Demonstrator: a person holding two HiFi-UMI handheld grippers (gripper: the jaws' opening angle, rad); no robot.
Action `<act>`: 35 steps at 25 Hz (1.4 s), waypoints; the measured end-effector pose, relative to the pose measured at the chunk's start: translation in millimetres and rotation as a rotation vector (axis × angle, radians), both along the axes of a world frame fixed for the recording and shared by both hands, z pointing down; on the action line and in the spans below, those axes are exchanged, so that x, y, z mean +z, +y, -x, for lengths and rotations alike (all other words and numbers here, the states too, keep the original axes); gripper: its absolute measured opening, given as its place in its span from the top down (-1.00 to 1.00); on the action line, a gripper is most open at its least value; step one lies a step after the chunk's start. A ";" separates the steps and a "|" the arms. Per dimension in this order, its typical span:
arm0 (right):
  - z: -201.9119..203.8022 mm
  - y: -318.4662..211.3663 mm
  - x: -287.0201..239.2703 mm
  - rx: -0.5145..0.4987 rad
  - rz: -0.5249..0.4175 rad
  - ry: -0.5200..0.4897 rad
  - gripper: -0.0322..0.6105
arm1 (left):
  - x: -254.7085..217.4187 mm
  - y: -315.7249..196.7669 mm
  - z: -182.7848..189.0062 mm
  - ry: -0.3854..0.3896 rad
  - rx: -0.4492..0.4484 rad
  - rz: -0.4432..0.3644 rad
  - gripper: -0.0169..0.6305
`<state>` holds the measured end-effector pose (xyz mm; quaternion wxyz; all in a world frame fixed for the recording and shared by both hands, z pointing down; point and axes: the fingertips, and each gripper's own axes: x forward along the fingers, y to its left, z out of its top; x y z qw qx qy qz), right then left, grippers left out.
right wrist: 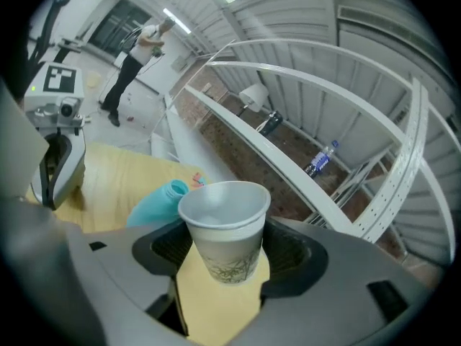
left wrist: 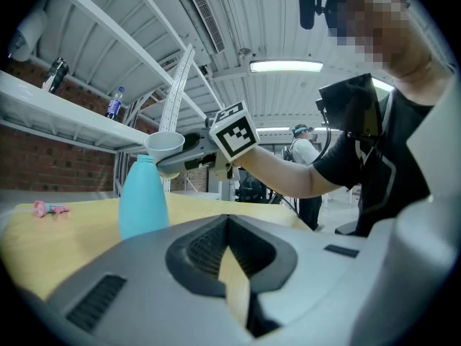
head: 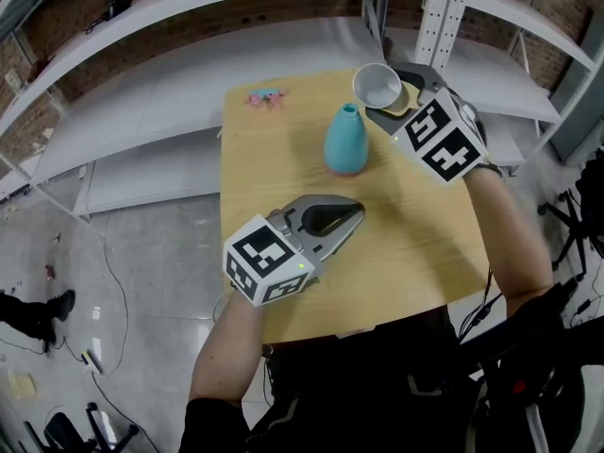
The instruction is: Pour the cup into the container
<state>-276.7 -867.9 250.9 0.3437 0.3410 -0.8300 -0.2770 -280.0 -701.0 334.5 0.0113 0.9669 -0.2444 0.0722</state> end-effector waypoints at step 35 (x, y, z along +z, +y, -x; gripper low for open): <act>-164.7 -73.5 97.7 0.343 0.475 -0.650 -0.05 | -0.1 -0.5 3.2 -0.001 0.003 0.006 0.97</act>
